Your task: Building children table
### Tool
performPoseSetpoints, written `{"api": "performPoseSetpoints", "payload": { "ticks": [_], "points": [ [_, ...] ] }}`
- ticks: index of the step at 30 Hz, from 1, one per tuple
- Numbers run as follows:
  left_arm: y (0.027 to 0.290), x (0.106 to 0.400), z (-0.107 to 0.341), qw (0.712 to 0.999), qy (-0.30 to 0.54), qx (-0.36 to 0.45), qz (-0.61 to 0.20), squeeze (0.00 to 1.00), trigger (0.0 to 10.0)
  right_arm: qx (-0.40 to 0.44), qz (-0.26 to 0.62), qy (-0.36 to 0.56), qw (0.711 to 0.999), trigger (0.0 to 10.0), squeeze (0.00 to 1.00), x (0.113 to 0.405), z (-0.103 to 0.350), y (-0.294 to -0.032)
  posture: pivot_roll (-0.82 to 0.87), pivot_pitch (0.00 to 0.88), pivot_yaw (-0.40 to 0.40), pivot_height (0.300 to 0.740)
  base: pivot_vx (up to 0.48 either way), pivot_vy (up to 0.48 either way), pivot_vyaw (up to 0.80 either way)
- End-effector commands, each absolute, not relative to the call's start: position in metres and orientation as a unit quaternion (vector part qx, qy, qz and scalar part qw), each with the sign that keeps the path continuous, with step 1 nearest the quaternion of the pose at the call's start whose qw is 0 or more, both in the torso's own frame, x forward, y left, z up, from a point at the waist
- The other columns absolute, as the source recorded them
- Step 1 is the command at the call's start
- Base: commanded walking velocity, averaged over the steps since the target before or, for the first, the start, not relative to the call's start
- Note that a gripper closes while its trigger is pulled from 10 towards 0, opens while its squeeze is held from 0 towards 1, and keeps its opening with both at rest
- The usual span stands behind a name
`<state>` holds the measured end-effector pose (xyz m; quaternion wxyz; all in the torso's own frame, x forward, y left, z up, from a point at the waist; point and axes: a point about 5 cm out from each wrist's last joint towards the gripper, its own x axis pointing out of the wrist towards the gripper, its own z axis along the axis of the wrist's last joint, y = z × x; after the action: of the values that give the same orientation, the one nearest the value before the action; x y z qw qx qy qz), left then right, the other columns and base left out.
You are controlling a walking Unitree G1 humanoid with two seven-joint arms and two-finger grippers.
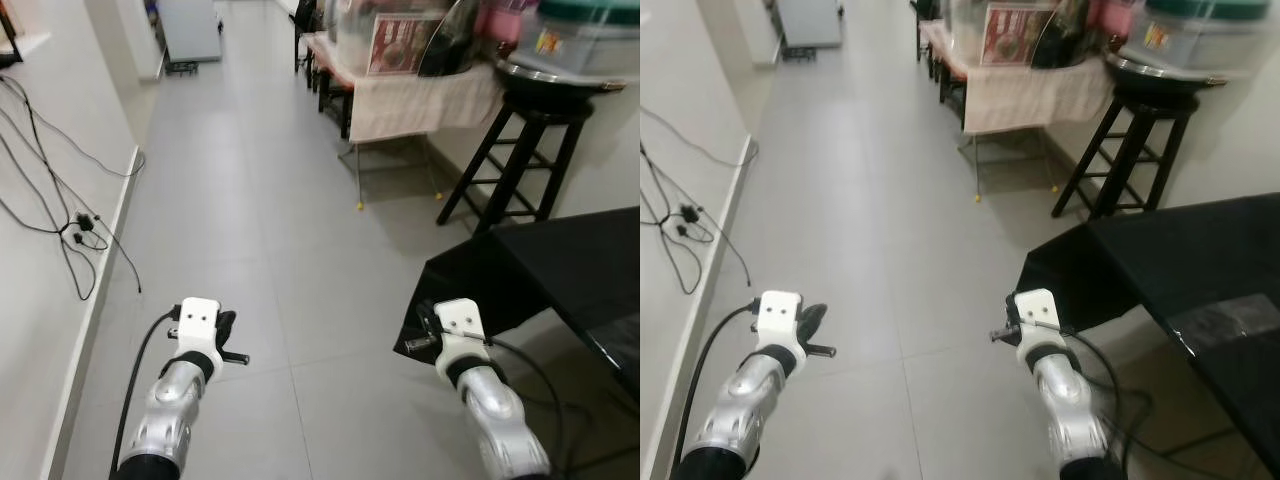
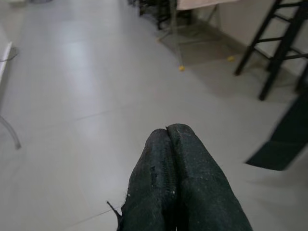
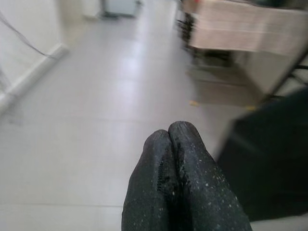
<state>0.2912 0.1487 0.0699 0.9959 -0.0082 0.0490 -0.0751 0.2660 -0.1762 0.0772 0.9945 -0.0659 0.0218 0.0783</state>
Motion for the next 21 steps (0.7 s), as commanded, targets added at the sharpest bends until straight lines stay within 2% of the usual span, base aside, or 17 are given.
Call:
{"api": "performPoseSetpoints", "payload": {
  "ticks": [1, 4, 10, 15, 21],
  "points": [
    [0.135, 0.288, 0.07, 0.993, 0.057, -0.007, -0.1, 0.0, 10.0, -0.06, 0.114, 0.005, 0.992, 10.0, 0.0, 0.263, 0.087, -0.162, -0.11, 0.0, 0.027, 0.74, 0.0, 0.0, 0.0],
    [0.134, 0.284, 0.07, 0.993, 0.057, 0.001, -0.108, 0.0, 10.0, -0.07, 0.127, -0.005, 0.989, 10.0, 0.0, 0.259, 0.088, -0.161, -0.11, 0.0, 0.036, 0.74, 0.0, 0.0, 0.0],
    [0.149, 0.29, 0.088, 0.995, 0.048, -0.027, -0.078, 0.0, 10.0, -0.043, 0.104, -0.012, 0.994, 10.0, 0.0, 0.267, 0.102, -0.167, -0.12, 0.0, 0.048, 0.74, 0.0, 0.0, 0.0],
    [0.141, 0.283, 0.096, 0.994, 0.037, 0.007, -0.099, 0.0, 10.0, -0.05, 0.135, -0.02, 0.989, 10.0, 0.0, 0.264, 0.111, -0.155, -0.11, 0.0, 0.059, 0.74, 0.0, 0.0, -0.8],
    [0.135, 0.284, 0.106, 0.991, 0.019, 0.009, -0.133, 0.0, 10.0, -0.04, 0.158, -0.031, 0.986, 10.0, 0.0, 0.261, 0.119, -0.146, -0.11, 0.0, 0.06, 0.74, 0.0, 0.0, -0.8]
  ]
}}
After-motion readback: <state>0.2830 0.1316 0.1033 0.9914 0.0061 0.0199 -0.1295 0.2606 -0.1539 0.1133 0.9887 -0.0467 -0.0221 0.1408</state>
